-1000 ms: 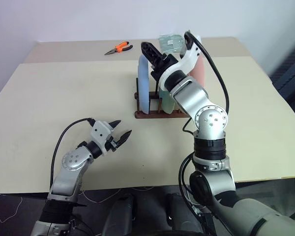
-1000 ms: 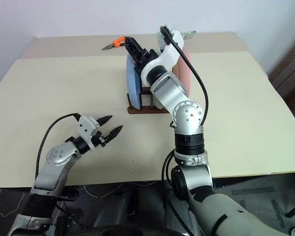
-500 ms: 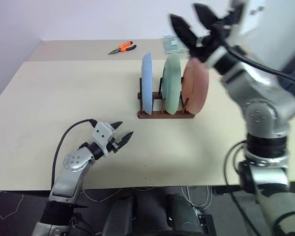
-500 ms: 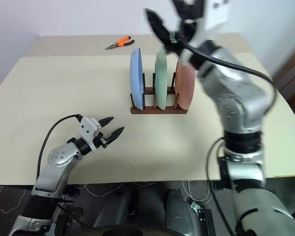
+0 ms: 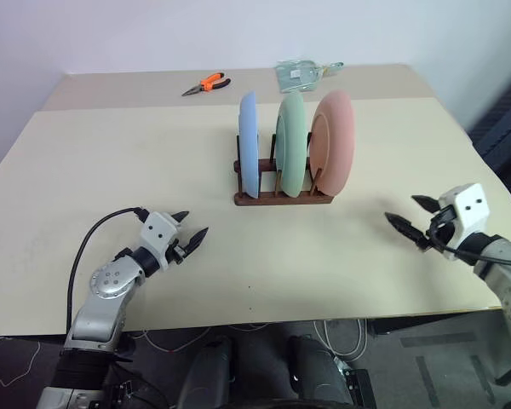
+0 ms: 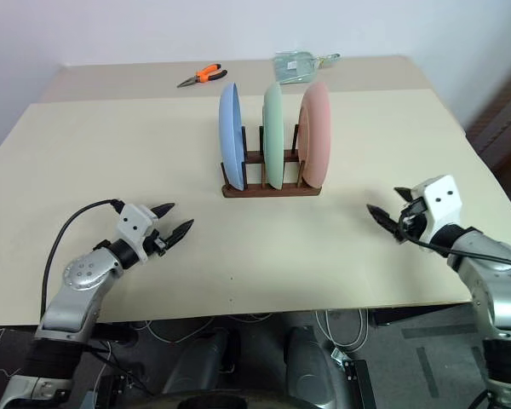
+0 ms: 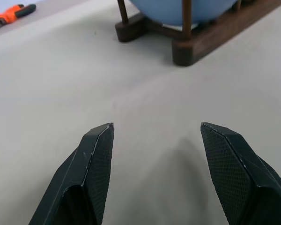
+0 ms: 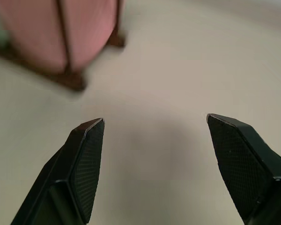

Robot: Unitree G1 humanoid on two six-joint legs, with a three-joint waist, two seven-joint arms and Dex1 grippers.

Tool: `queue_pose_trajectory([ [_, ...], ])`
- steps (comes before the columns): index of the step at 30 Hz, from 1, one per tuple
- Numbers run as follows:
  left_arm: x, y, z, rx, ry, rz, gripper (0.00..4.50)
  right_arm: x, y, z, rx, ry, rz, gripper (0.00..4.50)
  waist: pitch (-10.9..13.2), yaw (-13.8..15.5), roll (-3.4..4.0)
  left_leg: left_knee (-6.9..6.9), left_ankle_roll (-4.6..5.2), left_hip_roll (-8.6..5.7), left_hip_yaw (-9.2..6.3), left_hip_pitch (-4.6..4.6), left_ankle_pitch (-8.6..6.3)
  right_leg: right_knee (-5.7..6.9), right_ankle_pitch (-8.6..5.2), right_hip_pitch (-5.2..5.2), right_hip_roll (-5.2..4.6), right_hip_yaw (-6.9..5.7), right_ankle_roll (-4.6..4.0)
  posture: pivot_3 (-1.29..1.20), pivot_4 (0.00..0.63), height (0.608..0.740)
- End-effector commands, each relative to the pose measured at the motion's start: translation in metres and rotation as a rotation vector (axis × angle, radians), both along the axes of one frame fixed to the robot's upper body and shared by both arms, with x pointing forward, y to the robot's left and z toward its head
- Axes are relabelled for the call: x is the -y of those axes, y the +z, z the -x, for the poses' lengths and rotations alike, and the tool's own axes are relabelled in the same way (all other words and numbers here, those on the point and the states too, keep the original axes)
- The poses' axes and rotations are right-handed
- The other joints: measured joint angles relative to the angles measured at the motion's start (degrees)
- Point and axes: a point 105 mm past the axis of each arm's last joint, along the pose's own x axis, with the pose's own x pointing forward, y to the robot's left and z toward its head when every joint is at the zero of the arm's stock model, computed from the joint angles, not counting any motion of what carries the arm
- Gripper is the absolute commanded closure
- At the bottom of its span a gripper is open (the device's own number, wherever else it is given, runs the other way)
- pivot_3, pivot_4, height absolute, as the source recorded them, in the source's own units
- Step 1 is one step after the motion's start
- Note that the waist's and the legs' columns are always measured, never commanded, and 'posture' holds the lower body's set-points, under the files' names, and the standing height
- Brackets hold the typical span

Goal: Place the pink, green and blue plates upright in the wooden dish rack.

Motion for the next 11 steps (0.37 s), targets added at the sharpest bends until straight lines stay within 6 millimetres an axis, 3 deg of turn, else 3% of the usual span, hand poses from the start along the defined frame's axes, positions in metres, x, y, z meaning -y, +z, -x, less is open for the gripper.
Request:
queue_pose_trajectory([
  [1, -0.003, 0.009, 0.003, 0.031, -0.007, -0.001, 1.47, -0.006, 0.011, -0.005, 0.076, 0.036, 0.034, 0.95, 0.0, 0.2, -0.02, 0.01, 0.0, 0.0, 0.0, 0.0, 0.0, 0.0, 0.0, 0.0, 0.0, -0.01, 0.0, 0.0, 0.15, 0.738],
  [11, -0.004, 0.008, 0.01, 0.022, 0.014, 0.005, 1.47, -0.017, 0.006, -0.019, 0.087, 0.068, 0.056, 0.95, 0.0, 0.5, -0.05, 0.01, -0.02, -0.01, -0.01, -0.03, -0.01, -0.05, 0.0, 0.0, -0.06, -0.04, 0.0, 0.0, 0.15, 0.738],
])
